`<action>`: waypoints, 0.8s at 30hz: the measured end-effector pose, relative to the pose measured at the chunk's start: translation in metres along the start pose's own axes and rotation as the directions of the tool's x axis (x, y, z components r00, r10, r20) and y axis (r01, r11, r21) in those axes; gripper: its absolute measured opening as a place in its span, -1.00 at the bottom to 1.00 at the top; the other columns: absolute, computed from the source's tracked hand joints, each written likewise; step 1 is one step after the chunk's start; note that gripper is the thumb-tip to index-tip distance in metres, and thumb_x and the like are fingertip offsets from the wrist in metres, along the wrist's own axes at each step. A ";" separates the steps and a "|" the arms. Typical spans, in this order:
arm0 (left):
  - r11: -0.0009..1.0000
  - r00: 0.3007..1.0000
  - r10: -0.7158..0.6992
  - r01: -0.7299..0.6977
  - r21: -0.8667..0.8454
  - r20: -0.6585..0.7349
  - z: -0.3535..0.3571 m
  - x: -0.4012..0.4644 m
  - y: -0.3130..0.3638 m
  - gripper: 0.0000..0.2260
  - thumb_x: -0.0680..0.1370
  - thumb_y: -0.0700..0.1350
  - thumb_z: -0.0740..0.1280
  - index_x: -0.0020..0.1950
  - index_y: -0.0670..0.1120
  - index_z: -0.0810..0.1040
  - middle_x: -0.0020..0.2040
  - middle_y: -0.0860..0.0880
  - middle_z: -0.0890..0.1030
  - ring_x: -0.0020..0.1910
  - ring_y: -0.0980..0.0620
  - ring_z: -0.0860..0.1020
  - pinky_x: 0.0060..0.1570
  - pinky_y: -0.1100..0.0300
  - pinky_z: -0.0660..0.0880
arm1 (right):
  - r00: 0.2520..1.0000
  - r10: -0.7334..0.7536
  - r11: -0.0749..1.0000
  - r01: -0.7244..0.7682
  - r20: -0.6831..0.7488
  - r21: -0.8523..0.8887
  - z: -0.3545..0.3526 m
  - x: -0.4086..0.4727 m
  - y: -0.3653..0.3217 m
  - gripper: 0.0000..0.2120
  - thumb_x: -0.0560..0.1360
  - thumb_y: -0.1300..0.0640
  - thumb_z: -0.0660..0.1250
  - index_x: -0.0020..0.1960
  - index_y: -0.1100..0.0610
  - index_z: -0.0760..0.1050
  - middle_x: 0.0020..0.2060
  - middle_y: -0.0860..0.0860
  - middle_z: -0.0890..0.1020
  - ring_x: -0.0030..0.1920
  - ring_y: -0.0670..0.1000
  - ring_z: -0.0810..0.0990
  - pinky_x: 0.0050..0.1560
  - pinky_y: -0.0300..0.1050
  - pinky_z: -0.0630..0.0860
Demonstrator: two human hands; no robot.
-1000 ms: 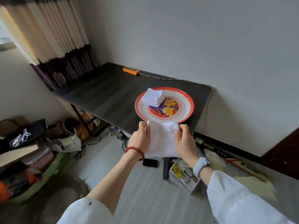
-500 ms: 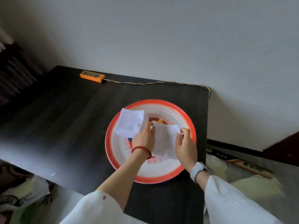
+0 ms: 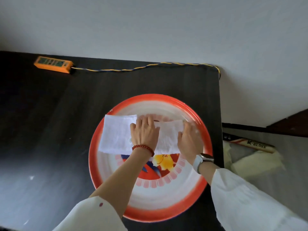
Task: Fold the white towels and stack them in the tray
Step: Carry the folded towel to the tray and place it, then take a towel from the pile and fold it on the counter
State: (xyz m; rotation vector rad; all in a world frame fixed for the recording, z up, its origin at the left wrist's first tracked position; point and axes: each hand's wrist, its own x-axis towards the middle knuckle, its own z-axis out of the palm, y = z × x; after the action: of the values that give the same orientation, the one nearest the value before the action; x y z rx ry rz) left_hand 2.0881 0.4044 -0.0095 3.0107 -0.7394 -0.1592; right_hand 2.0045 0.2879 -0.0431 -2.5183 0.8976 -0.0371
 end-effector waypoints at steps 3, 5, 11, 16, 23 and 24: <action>0.970 0.971 0.229 -0.222 0.098 -0.070 0.003 -0.014 0.000 -0.59 0.46 -0.04 0.35 0.28 -0.13 0.44 0.20 -0.08 0.53 0.14 -0.08 0.49 0.02 0.01 0.43 | 0.967 -0.237 0.954 0.215 -0.089 -0.207 -0.003 -0.016 0.002 -0.57 0.42 0.22 0.33 0.28 0.20 0.39 0.18 0.19 0.52 0.10 0.17 0.55 -0.05 -0.06 0.54; 0.916 0.921 0.359 -0.379 0.132 0.152 0.014 -0.026 -0.002 -0.53 0.60 0.00 0.12 0.46 -0.16 0.17 0.45 -0.14 0.26 0.40 -0.10 0.26 0.33 -0.10 0.20 | 0.937 -0.347 0.907 0.325 -0.039 -0.268 0.002 -0.030 0.005 -0.55 0.38 0.21 0.38 0.26 0.20 0.44 0.22 0.21 0.51 0.16 0.23 0.54 0.01 0.05 0.56; 0.869 0.856 0.306 -0.430 0.245 0.417 0.027 -0.027 -0.009 -0.44 0.61 0.15 -0.18 0.49 -0.10 -0.29 0.53 -0.10 -0.23 0.50 -0.13 -0.21 0.41 -0.15 -0.27 | 0.960 -0.157 0.874 0.245 0.233 -0.420 0.019 -0.045 0.013 -0.46 0.52 -0.06 -0.09 0.38 0.12 0.34 0.34 0.16 0.41 0.30 0.19 0.45 0.19 0.18 0.43; 0.872 0.840 0.342 -0.451 0.190 0.422 0.008 -0.023 -0.010 -0.46 0.62 0.14 -0.08 0.52 -0.06 -0.13 0.54 -0.09 -0.09 0.51 -0.12 -0.12 0.42 -0.20 -0.22 | 0.952 -0.194 0.912 0.264 0.238 -0.312 0.005 -0.047 -0.001 -0.44 0.54 -0.05 -0.18 0.42 0.14 0.27 0.42 0.16 0.27 0.41 0.21 0.28 0.34 0.17 0.24; 0.871 0.833 0.479 -0.491 -0.028 0.277 -0.089 -0.015 0.057 -0.60 0.62 0.03 0.06 0.44 -0.05 0.23 0.49 -0.08 0.16 0.48 -0.11 0.10 0.41 -0.12 0.09 | 0.999 -0.002 0.986 -0.006 0.049 0.169 -0.126 -0.071 0.021 -0.64 0.56 0.05 0.06 0.28 0.10 0.44 0.15 0.05 0.58 0.17 0.07 0.52 0.21 -0.01 0.41; 0.853 0.817 0.519 -0.516 -0.084 0.250 -0.105 -0.018 0.081 -0.62 0.61 0.00 0.08 0.41 -0.08 0.28 0.45 -0.09 0.25 0.43 -0.11 0.21 0.36 -0.06 0.19 | 0.998 0.056 0.982 -0.059 0.019 0.182 -0.152 -0.080 0.035 -0.66 0.58 0.08 0.08 0.29 0.10 0.43 0.13 0.06 0.60 0.12 0.08 0.55 0.14 -0.02 0.46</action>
State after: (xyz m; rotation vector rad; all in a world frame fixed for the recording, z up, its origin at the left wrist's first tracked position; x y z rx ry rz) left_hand 2.0463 0.3422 0.1010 2.6685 -1.5404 -0.5454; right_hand 1.8938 0.2492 0.0877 -2.3200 0.9178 -0.0792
